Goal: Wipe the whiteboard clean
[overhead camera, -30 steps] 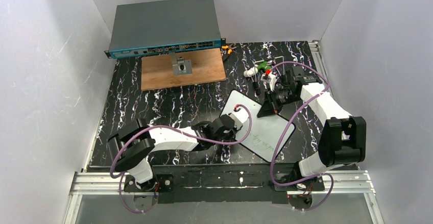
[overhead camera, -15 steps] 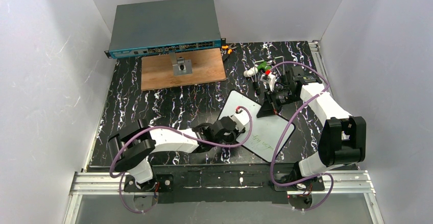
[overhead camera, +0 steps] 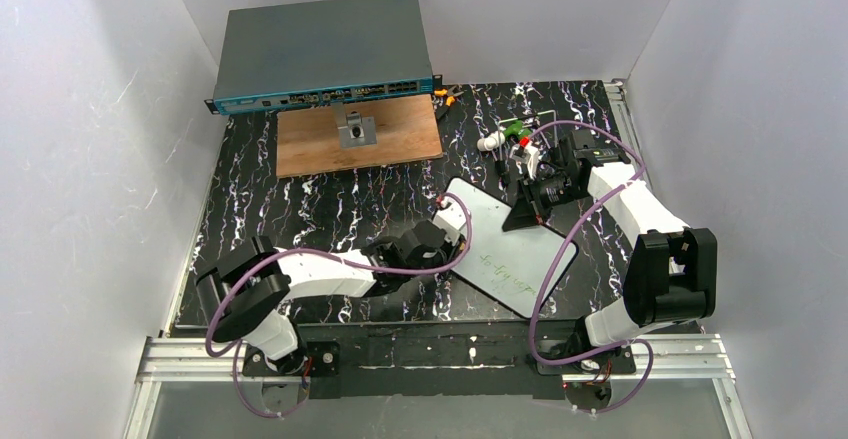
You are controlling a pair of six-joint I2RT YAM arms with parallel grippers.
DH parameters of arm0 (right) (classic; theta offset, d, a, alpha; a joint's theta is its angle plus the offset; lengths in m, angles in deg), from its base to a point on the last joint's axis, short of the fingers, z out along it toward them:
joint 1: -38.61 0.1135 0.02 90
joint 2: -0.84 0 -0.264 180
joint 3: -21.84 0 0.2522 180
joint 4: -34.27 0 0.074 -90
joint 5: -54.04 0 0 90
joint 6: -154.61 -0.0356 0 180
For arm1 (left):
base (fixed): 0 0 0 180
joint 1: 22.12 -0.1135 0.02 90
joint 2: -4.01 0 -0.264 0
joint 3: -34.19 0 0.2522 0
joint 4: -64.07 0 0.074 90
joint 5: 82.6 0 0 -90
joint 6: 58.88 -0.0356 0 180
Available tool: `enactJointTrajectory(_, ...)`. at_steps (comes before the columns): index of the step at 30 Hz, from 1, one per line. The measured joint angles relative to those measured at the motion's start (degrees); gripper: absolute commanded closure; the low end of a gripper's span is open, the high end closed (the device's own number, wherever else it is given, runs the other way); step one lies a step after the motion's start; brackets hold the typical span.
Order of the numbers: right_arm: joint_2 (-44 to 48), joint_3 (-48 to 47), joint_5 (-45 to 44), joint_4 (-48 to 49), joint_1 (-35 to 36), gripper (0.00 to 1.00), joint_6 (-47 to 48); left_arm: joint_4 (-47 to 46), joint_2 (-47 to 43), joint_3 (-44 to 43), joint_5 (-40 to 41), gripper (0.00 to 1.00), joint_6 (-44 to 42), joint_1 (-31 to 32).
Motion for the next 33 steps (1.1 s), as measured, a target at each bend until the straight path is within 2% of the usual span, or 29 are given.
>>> enactJointTrajectory(9, 0.0, 0.02, 1.11, -0.35, 0.35, 0.99, 1.01, -2.4, 2.91, -0.35, 2.47, 1.0, -4.11, 7.23)
enactJointTrajectory(14, 0.0, 0.02, 0.85, -0.2, 0.22, 0.99, 0.79, -2.8, 3.48, -0.35, 4.83, 1.0, -3.08, 6.93)
enactJointTrajectory(24, 0.0, 0.0, 0.81, 0.15, 0.09, 0.99, 0.39, -3.21, -1.68, 2.89, 6.34, 1.0, 1.42, 0.13)
enactJointTrajectory(28, 0.0, 0.0, 0.74, 0.04, 0.11, 0.99, 0.44, -3.15, -1.05, 2.51, 7.17, 1.0, -0.83, 1.66)
enactJointTrajectory(33, 0.0, 0.0, -0.57, -0.15, 0.09, 0.99, 0.07, -0.9, 4.37, -3.13, 10.01, 1.0, -4.59, 6.86)
